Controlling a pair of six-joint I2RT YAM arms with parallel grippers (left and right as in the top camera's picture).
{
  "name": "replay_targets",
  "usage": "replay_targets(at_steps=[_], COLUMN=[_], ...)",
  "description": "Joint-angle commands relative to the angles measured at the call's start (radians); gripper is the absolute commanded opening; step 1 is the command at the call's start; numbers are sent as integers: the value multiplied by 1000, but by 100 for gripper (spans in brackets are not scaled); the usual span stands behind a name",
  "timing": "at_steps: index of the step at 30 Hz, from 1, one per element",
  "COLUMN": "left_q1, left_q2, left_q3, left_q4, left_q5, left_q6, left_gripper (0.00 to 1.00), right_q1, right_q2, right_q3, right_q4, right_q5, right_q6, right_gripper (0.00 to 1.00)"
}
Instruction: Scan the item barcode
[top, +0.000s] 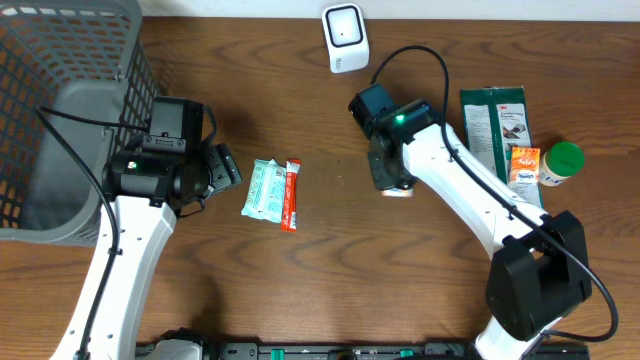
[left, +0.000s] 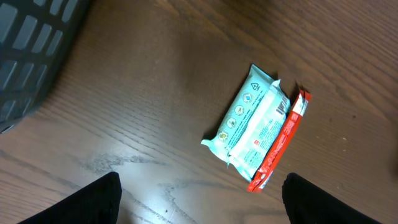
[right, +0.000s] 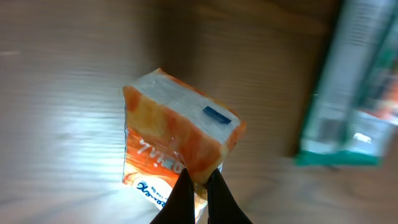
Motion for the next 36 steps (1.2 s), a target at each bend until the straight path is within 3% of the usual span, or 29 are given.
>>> replay_targets(at_steps=[1, 8, 17, 30, 36], left_q1=[5, 5, 5, 5, 5], left_q2=[-2, -2, -2, -2, -2], left_q3=[5, 5, 5, 5, 5], left_q4=[-2, -2, -2, -2, -2], left_q5=[-13, -13, -13, -13, -13], left_q6=[10, 10, 10, 10, 10], left_gripper=[83, 83, 84, 83, 84], right_q1=[34, 117, 204, 223, 223], right_q2=[3, 23, 132, 331, 342], right_q3=[-7, -9, -9, -9, -9], right_q4=[-19, -31, -69, -112, -108], right_q5=[230, 373, 553, 584, 584], right_q6=[84, 64, -130, -169, -152], right_gripper=[1, 1, 1, 1, 7])
